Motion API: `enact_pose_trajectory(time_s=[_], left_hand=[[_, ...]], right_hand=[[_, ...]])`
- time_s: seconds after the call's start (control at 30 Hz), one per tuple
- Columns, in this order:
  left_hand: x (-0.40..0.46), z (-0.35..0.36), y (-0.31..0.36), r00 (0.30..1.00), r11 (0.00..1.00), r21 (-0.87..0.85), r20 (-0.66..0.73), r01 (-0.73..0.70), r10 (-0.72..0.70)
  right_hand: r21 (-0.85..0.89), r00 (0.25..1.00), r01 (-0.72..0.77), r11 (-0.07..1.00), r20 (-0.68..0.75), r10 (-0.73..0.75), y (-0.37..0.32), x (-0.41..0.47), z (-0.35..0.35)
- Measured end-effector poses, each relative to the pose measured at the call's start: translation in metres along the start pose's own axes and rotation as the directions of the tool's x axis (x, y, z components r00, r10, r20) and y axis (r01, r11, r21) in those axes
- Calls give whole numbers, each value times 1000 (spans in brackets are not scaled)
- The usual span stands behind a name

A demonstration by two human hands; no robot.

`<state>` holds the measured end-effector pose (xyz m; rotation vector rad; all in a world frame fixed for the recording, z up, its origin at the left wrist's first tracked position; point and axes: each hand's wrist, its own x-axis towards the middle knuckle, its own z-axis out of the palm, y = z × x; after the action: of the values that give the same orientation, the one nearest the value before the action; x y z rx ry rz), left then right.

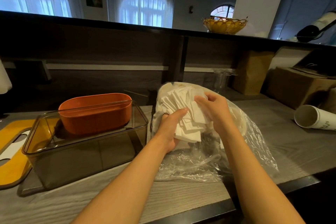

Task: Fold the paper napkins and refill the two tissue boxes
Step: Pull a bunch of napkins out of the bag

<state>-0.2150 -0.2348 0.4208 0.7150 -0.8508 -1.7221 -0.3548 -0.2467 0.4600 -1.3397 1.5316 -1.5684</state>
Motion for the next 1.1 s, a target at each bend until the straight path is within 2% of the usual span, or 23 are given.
enact_pose_trajectory(time_s=[0.13,0.23,0.33,0.4,0.43,0.53,0.63,0.7,0.9,0.97,1.1], left_hand=[[0,-1,1,1000,999,-44,-9,25,-26],[0,0,2,999,998,-48,-16,33,-34],[-1,0,2,999,999,-37,-20,33,-34],[-1,0,2,1000,1000,-12,-14,25,-25],[-2,1,2,1000,1000,-3,-6,22,-22],[-5,3,3,999,1000,-9,31,25,-25],[-8,3,4,997,1000,14,74,22,-23],[-8,2,5,997,998,49,75,25,-29],[1,0,-1,999,995,94,-31,21,-19],[2,1,-3,998,995,97,-59,21,-15],[2,1,-3,997,996,84,-74,26,-19]], right_hand=[[44,998,-8,999,-65,10,0,2,-2],[93,986,27,995,-168,-11,-2,2,-6],[325,973,78,942,-231,-1,-8,2,-14],[491,983,77,868,-181,15,-13,2,-18],[519,989,77,851,-145,-1,-14,1,-17],[367,992,119,922,-78,-97,-12,1,-4],[-25,981,191,981,-16,-192,0,5,14],[-179,982,187,966,14,-187,4,7,19],[-193,996,84,978,30,-80,2,6,5],[-208,992,115,971,68,-103,1,2,3],[-88,994,100,991,60,-95,-3,-3,0]])
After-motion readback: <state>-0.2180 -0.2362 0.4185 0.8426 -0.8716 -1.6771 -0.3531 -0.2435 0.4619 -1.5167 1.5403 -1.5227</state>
